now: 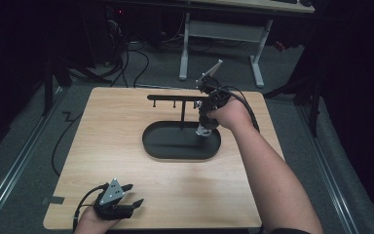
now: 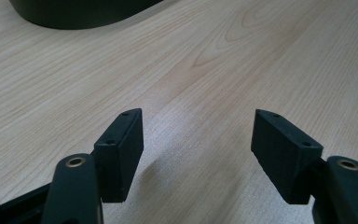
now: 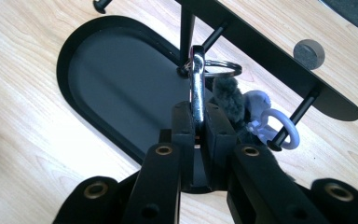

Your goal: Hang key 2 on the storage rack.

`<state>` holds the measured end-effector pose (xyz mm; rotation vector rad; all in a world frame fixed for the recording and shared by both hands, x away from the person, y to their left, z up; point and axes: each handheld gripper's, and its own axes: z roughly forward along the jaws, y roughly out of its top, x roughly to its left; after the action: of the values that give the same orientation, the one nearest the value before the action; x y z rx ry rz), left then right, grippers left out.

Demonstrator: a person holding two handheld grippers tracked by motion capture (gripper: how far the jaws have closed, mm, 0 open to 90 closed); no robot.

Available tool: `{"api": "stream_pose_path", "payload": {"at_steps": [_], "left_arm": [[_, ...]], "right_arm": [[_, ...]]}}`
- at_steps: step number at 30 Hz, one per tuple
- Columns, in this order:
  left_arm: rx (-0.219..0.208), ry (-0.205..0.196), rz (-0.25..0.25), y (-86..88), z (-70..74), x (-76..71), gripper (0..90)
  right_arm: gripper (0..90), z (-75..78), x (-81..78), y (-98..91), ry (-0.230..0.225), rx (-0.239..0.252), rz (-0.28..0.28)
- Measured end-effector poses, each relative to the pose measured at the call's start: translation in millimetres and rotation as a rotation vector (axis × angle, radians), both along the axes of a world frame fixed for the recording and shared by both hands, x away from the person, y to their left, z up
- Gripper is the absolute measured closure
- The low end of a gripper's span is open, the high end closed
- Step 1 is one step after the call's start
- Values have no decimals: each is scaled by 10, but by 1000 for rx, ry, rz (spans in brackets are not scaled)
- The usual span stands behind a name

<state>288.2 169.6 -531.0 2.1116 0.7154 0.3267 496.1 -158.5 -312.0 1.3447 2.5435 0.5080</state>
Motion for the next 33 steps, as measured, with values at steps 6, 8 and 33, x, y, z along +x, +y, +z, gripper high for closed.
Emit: {"api": "stream_pose_path", "payload": {"at_steps": [6,8,33], "left_arm": [[5,1,-6,-9,0,-5,349],[4,4,-6,-12,-3,-3,349],[19,11,-15,-33,-18,5,348]], "right_arm": [[853,30,-45,16,-3,-8,26],[853,38,-53,18,2,-4,32],[853,-13,-62,58,-17,0,23]]}}
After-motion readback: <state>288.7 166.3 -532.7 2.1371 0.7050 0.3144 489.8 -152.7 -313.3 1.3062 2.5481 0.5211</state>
